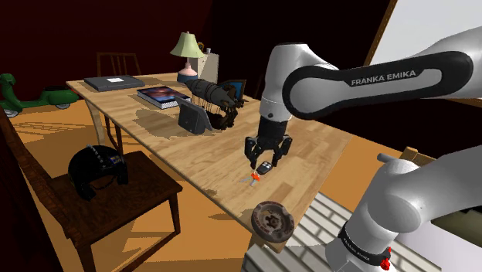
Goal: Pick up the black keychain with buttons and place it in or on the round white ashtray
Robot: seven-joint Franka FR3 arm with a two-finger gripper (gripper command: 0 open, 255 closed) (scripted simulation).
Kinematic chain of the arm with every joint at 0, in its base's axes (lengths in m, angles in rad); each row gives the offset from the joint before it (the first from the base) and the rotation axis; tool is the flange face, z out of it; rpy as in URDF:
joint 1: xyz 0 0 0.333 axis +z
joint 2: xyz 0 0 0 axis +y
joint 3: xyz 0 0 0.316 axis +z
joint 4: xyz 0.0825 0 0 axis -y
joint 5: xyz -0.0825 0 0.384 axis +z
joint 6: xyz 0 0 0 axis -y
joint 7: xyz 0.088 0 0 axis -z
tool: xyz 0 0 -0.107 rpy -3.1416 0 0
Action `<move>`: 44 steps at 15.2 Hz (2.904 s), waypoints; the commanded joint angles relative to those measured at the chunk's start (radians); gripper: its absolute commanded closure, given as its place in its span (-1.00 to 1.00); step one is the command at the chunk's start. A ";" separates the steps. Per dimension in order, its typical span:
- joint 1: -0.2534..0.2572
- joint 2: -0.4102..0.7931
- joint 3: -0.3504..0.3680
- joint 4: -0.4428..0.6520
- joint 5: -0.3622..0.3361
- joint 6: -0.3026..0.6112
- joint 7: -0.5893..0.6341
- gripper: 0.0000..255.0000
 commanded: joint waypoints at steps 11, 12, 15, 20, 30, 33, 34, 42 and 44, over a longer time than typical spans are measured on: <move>0.145 -0.309 0.043 -0.203 0.109 -0.105 0.083 1.00; 0.147 -0.306 0.048 -0.215 0.114 -0.090 0.082 1.00; 0.154 -0.294 0.063 -0.249 0.130 -0.045 0.080 1.00; 0.164 -0.264 0.091 -0.302 0.159 0.036 0.077 1.00; 0.168 -0.249 0.102 -0.321 0.171 0.069 0.075 1.00; 0.168 -0.249 0.102 -0.321 0.171 0.069 0.075 -1.00; 0.168 -0.249 0.102 -0.321 0.171 0.069 0.075 -1.00; 0.146 -0.302 0.050 -0.219 0.116 -0.082 0.080 -1.00; 0.146 -0.302 0.050 -0.219 0.116 -0.082 0.080 -1.00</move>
